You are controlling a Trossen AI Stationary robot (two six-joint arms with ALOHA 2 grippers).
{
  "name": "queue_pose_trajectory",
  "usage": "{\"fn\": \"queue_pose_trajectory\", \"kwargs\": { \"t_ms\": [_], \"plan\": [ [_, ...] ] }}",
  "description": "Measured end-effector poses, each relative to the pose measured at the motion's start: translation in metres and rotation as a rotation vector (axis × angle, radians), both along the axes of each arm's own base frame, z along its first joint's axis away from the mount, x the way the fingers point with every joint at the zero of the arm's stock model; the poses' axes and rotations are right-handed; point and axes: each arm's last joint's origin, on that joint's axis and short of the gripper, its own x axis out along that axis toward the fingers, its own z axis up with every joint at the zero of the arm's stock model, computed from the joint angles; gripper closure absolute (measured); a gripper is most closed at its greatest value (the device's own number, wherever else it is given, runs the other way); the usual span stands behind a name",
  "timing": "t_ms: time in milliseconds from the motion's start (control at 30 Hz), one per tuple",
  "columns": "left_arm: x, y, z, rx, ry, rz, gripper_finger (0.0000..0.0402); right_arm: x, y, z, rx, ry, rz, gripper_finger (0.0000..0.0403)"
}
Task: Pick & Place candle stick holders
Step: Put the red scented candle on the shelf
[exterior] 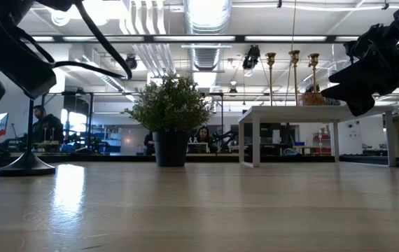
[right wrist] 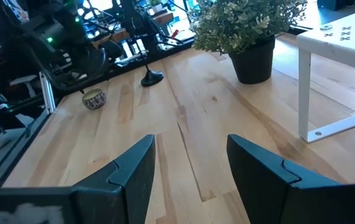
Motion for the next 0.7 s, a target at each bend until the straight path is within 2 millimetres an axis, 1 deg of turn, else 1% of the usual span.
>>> {"fn": "queue_pose_trajectory", "kwargs": {
  "t_ms": [200, 400, 533, 700],
  "plan": [
    [0.000, 0.001, 0.000, -0.002, 0.001, -0.010, 0.0040, 0.000, 0.000, 0.000, 0.000, -0.001, 0.001, 0.0211],
    [0.001, -0.001, 0.003, -0.047, 0.011, -0.015, 0.0037, 0.000, 0.000, 0.000, 0.000, -0.001, 0.000, 0.0211],
    [0.006, -0.004, 0.010, -0.061, -0.027, -0.029, 0.0037, 0.000, 0.000, 0.000, 0.000, -0.001, 0.000, 0.0211],
    [0.014, -0.006, 0.017, -0.019, -0.126, -0.059, 0.0037, 0.000, 0.000, 0.000, 0.000, -0.001, 0.000, 0.0211]
  ]
}}
